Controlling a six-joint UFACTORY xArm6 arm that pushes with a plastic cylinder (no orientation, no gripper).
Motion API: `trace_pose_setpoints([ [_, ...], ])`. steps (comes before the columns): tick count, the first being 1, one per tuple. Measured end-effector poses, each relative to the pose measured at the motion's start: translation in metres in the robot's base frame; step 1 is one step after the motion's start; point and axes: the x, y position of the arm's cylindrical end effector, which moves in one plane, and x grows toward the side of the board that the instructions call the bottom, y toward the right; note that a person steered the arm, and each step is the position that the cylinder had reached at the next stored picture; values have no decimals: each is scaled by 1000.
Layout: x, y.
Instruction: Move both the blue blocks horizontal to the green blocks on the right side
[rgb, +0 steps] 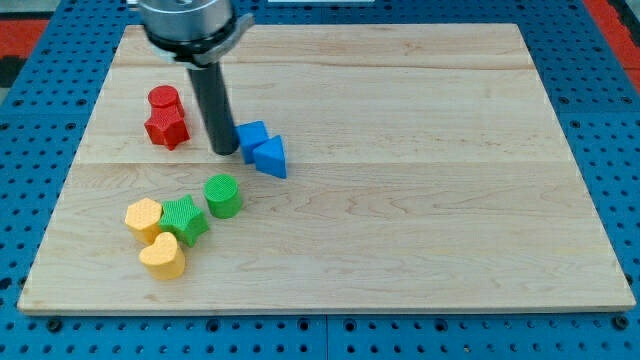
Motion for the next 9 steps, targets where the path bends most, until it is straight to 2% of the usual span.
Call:
trace_pose_setpoints([
  [2,2,64],
  [5,80,69],
  [6,79,89],
  [7,39,167],
  [8,0,195],
  [9,-32,168],
])
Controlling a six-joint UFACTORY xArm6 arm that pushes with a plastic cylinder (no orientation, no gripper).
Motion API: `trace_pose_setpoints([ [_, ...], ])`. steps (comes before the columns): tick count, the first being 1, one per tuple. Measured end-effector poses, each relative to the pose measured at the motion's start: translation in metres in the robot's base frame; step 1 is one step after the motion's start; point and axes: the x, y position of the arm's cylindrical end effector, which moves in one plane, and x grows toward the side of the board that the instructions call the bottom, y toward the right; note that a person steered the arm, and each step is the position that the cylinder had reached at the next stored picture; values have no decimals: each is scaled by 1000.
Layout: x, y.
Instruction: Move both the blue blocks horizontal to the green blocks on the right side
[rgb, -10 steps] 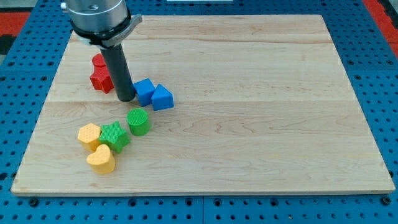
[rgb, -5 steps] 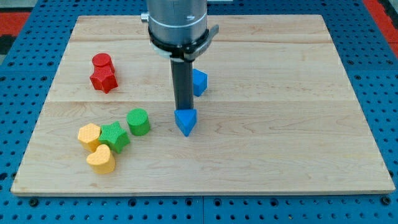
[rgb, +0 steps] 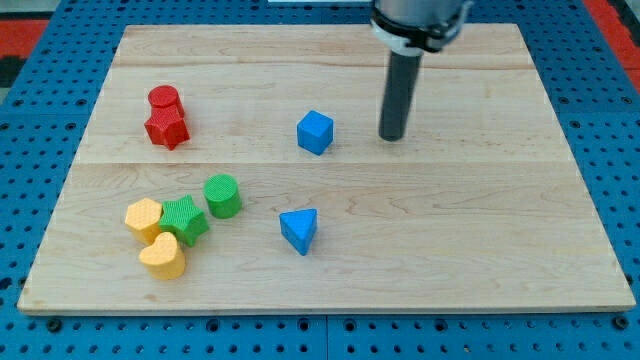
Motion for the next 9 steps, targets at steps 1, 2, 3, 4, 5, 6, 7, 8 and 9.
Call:
trace_pose_setpoints([
  [1,-19,-36],
  [2,-17,-97],
  [3,-3,-129],
  [4,2,-101],
  [5,-17,-77],
  [6,9,-55],
  [7,42,-55],
  [8,67,-55],
  [9,69,-51],
])
